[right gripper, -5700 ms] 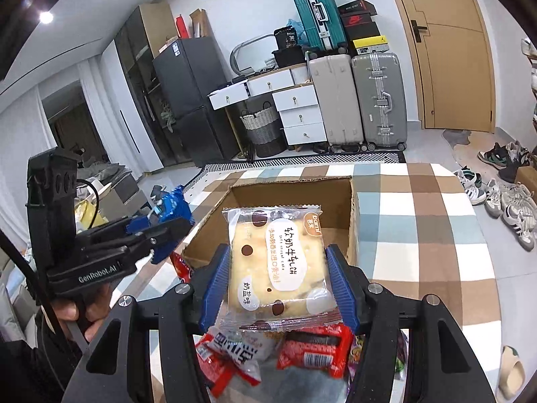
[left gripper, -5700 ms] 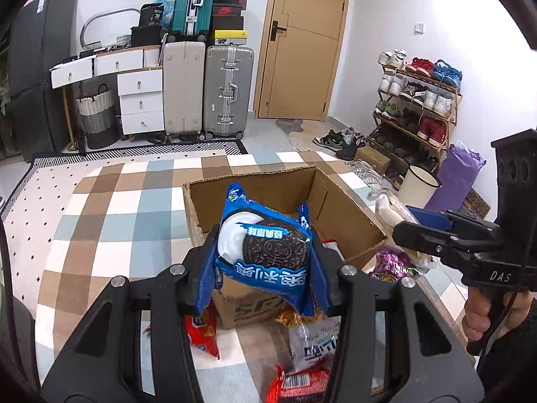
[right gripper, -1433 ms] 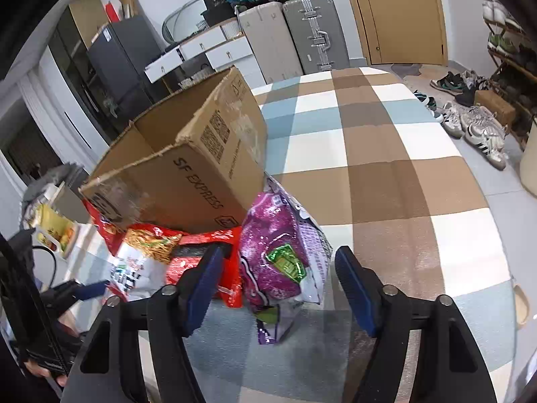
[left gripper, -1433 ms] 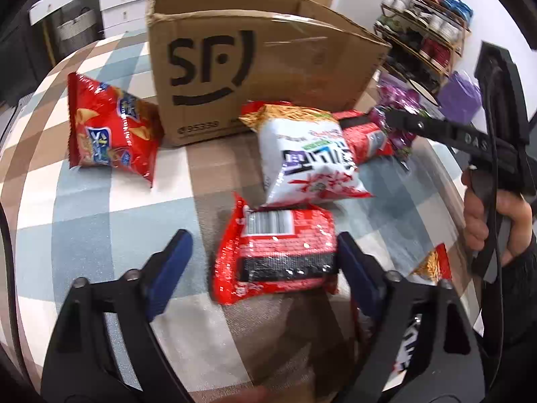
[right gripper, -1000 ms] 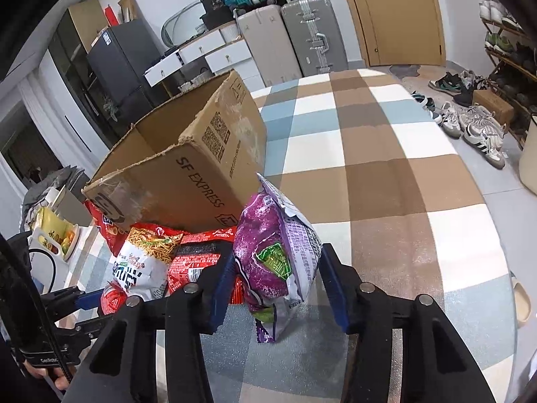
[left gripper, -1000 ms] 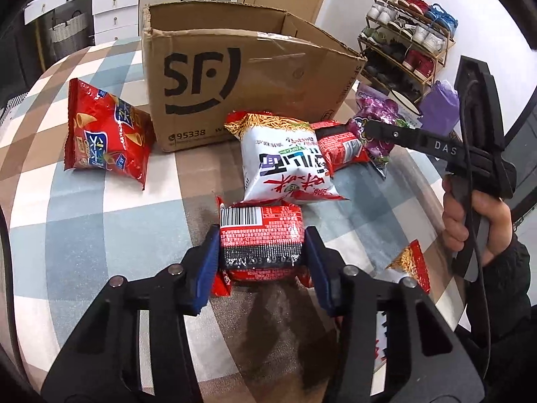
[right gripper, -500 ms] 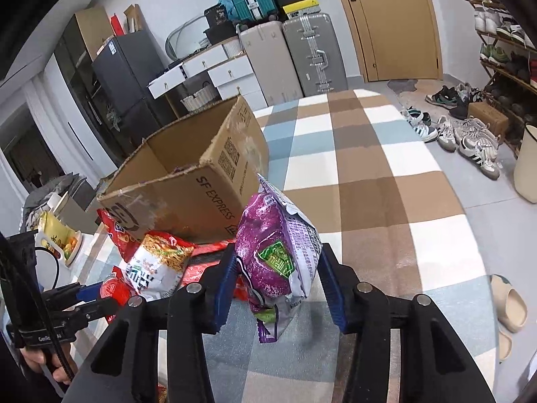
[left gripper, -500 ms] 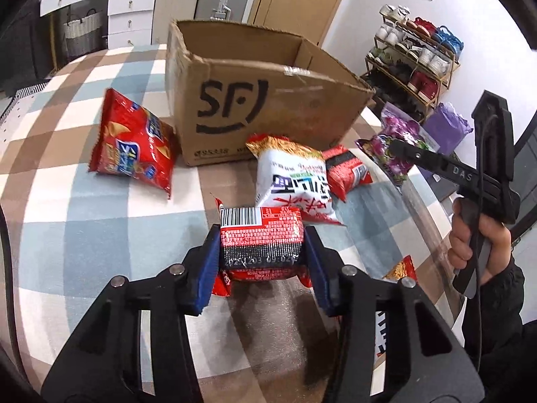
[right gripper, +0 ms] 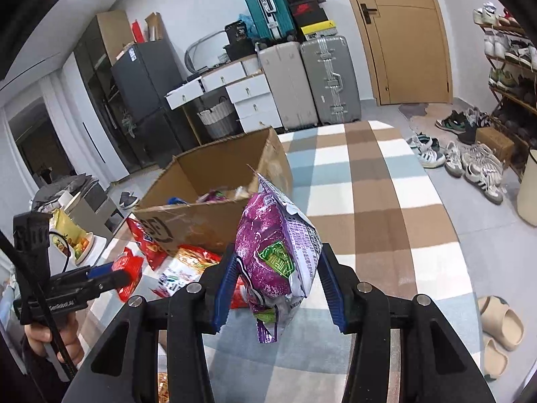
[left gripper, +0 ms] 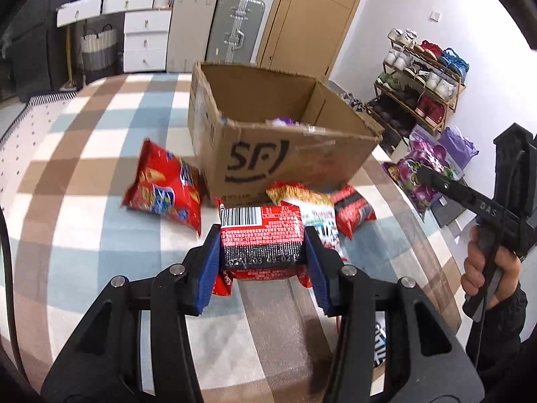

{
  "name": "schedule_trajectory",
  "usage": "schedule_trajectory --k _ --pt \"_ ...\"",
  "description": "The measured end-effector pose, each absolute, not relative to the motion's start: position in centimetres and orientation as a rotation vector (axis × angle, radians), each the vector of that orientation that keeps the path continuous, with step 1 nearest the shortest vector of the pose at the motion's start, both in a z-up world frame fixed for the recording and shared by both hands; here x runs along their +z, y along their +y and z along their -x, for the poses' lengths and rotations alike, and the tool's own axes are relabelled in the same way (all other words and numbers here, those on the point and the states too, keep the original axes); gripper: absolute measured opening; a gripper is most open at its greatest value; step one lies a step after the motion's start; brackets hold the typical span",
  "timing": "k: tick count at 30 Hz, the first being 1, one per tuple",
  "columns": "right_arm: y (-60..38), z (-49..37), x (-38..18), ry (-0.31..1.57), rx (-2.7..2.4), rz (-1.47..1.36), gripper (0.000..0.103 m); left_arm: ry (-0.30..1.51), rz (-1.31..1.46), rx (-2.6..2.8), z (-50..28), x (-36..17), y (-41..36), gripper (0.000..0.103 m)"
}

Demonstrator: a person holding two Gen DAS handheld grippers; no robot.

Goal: Organize snacks
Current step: 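Carry both bags over the box and open both tools to drop them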

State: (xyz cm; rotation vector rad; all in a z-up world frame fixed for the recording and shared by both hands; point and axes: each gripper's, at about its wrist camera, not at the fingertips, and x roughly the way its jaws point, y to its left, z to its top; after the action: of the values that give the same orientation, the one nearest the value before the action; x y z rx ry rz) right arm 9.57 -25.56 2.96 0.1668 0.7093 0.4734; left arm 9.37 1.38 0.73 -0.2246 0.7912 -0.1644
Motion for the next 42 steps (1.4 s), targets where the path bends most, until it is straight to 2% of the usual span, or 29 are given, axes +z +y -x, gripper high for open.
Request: schedule_trajectory --k 29,42 --pt "-20.4 -12.0 7.9 0.626 0.607 -0.130 0.047 0.628 0.186 -0.178 -15.0 8.7 -0.8 0.044" --pt "-18.7 -14.6 7.8 0.629 0.609 -0.127 0.047 0.620 0.143 -0.182 -18.6 9.1 -2.1 0.045"
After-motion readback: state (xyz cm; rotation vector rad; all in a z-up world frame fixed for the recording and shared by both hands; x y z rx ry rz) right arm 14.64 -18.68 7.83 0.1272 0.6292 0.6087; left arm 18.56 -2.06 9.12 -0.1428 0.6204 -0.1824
